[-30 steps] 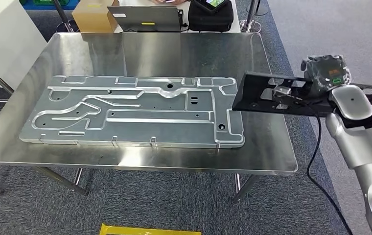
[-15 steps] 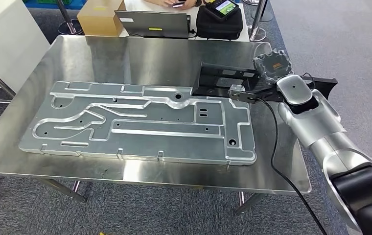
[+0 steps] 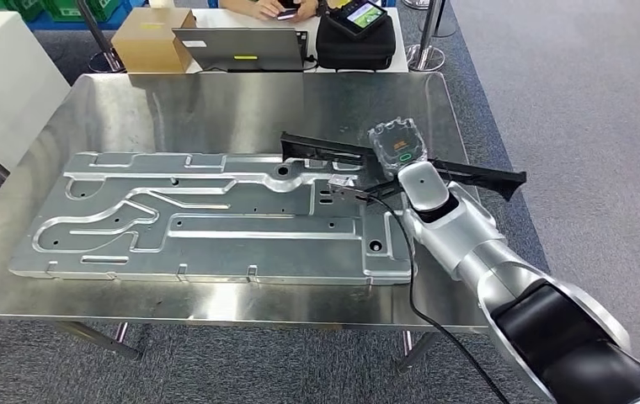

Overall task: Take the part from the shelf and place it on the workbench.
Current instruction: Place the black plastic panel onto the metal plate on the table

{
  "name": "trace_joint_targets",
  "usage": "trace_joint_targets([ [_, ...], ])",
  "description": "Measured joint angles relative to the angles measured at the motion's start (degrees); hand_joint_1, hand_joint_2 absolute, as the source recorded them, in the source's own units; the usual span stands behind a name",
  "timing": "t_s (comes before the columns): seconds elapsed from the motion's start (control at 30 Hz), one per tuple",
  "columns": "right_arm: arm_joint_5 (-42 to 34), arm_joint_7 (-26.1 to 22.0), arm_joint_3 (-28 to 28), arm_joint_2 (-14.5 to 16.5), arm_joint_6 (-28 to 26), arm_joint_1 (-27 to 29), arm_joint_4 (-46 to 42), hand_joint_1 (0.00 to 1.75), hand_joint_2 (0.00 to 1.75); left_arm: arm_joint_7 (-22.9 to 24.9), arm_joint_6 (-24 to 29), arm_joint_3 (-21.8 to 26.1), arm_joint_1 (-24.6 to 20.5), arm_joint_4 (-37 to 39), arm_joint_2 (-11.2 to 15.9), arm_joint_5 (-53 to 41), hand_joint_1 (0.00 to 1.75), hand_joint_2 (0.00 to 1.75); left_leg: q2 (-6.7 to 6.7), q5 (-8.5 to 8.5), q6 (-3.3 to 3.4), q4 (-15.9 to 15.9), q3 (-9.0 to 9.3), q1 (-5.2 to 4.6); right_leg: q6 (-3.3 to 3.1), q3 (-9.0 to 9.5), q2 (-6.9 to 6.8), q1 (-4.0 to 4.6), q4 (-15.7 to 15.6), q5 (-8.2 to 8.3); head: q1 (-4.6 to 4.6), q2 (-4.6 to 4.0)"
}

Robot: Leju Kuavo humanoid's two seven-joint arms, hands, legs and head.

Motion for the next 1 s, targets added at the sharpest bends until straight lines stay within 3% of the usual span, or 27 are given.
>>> trace_joint_targets([
  [0.13, 0.48, 2.00, -0.09, 4.19, -0.50, 0.34, 2.74, 1.75, 1.75, 1.20, 0.17, -0.03, -0.44, 0.00, -0.07, -0.55, 0.00, 1.75, -0.06, 0.28, -0.55, 0.02, -0.09, 0.07, -0.14, -0.11, -0.15, 0.06, 0.01, 0.14, 0.00, 0.00],
  [0.27, 1.35, 4.07, -0.91, 6.67, -0.70, -0.12, 4.71, 1.75, 1.75, 2.38, 0.54, -0.04, -0.46, 0.00, -0.13, -0.59, 0.00, 1.75, -0.32, 0.38, -0.61, 0.15, -0.27, 0.06, -0.12, -0.10, -0.42, 0.05, 0.02, 0.19, -0.01, 0.00],
  [1.0, 8.35, 7.12, -2.48, 13.41, 1.09, -2.02, 10.79, 1.75, 1.75, 3.17, 1.56, -0.02, -0.98, -0.02, -0.95, -0.54, 0.00, 1.75, -0.34, 0.27, -0.48, 0.51, -0.49, 0.00, -0.02, -0.11, -0.41, -0.03, -0.03, 0.24, -0.01, 0.00],
])
